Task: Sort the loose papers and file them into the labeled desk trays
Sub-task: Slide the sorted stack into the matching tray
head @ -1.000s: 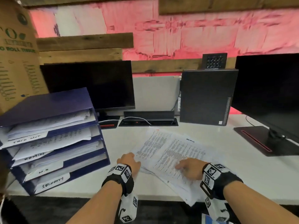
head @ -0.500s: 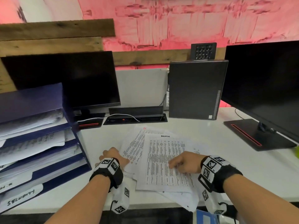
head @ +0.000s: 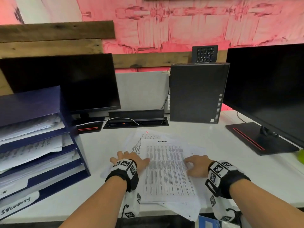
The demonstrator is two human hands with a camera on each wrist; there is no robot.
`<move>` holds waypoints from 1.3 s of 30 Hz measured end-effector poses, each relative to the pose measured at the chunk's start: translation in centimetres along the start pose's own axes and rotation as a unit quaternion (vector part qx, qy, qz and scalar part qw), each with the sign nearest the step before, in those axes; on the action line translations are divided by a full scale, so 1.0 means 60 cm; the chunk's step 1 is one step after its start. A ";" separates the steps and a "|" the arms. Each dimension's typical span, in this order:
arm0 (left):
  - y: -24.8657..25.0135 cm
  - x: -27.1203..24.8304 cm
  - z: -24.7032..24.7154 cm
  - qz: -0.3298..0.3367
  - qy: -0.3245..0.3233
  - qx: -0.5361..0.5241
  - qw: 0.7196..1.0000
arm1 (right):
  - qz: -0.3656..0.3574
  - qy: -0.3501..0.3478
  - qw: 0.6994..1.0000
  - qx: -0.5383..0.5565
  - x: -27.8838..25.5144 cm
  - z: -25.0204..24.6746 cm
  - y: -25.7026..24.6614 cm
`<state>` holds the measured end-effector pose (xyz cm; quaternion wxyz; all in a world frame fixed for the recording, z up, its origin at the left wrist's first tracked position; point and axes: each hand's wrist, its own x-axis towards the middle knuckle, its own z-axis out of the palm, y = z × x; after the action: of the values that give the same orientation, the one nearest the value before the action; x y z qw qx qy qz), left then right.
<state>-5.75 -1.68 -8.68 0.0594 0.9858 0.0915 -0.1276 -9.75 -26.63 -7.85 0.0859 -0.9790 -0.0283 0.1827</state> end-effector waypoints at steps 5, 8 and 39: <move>0.014 0.004 0.000 0.024 -0.021 -0.117 0.993 | -0.019 -0.031 0.998 0.057 0.007 -0.006 0.003; 0.002 0.004 -0.013 0.038 -0.011 -0.144 0.989 | -0.015 -0.018 0.994 0.104 0.010 -0.007 0.003; 0.019 -0.010 -0.021 0.019 -0.067 -0.307 0.949 | -0.028 0.000 0.968 0.248 0.035 0.016 0.022</move>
<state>-5.81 -2.73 -7.21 0.3675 0.9107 0.1032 -0.1581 -8.08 -27.61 -9.70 0.3312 -0.9259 -0.0092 0.1817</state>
